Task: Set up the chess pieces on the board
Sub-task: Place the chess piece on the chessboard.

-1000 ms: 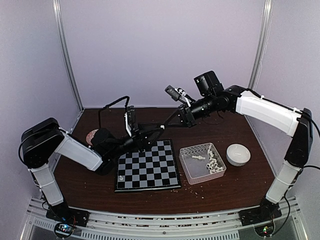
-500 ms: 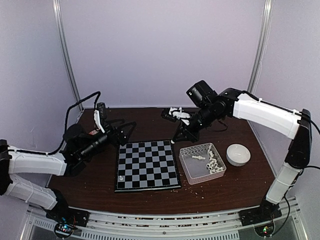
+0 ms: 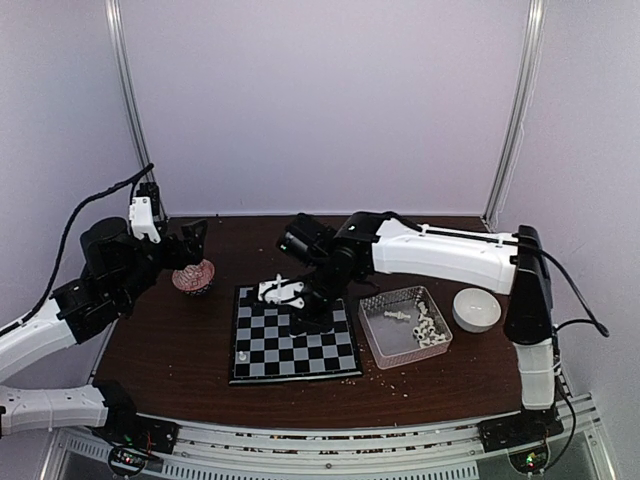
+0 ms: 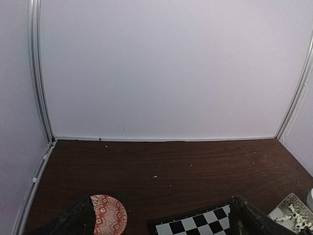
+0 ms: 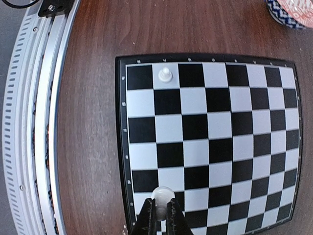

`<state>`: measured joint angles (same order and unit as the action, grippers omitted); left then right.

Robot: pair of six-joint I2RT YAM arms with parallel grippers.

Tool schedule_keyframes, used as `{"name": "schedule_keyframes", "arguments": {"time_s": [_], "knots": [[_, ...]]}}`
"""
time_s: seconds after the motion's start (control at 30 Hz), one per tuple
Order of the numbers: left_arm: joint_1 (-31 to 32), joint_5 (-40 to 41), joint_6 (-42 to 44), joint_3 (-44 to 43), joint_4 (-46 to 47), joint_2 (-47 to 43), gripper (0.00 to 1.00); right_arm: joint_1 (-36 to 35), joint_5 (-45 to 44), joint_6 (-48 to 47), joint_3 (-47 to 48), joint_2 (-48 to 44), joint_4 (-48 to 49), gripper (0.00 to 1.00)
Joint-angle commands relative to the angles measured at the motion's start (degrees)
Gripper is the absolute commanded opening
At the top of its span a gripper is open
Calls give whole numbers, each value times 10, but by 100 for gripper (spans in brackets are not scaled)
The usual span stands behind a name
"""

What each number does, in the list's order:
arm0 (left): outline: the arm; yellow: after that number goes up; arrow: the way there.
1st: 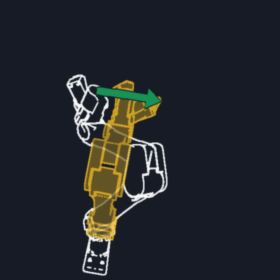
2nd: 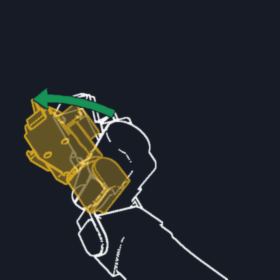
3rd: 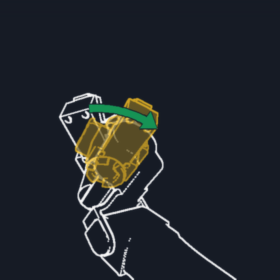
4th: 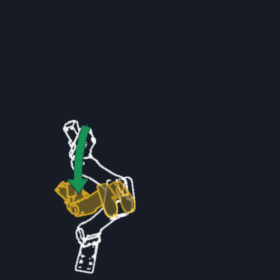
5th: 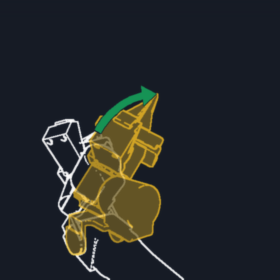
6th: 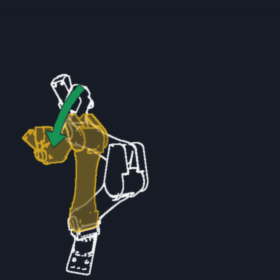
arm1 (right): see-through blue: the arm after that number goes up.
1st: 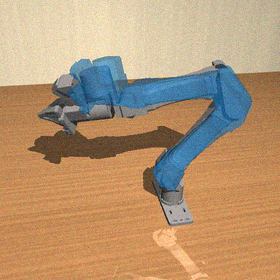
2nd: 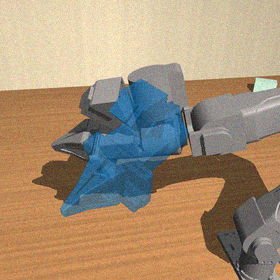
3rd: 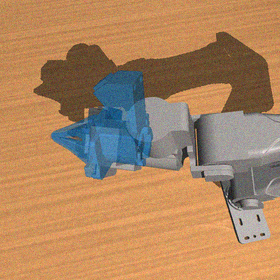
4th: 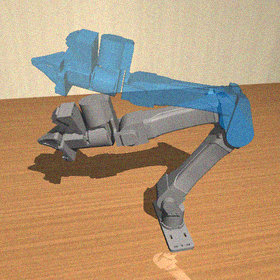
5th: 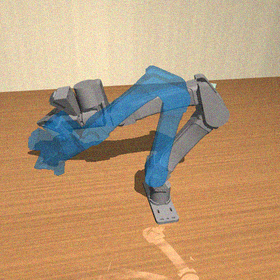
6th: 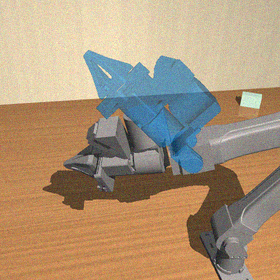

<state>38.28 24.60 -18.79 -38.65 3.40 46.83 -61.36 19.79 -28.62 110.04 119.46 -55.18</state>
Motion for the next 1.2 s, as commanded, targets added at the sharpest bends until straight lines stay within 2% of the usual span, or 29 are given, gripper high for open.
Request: {"name": "schedule_keyframes", "arguments": {"time_s": [0.0,0.13,0.2,0.43,0.6,0.7,0.93,1.17], "knots": [[-4,42,-28,24,-42,-54,98,-31,-36,7,120,72,-49,0],[-5,36,-41,39,-46,-79,98,-48,-54,15,226,143,-72,0],[-5,35,-44,42,-45,-83,98,-55,-55,18,250,161,-68,0],[-5,21,-50,47,-37,-79,98,-66,-73,16,253,187,-32,0],[-5,13,-55,49,-33,-71,98,-62,-80,4,244,190,-63,0],[-5,7,-53,49,-32,-68,98,-43,-66,-1,180,150,-77,0],[-5,5,-47,53,-26,-65,98,1,-65,3,-80,-15,-15,0],[-5,-18,-44,44,-20,-41,98,56,-49,12,-192,-93,4,0]]}}
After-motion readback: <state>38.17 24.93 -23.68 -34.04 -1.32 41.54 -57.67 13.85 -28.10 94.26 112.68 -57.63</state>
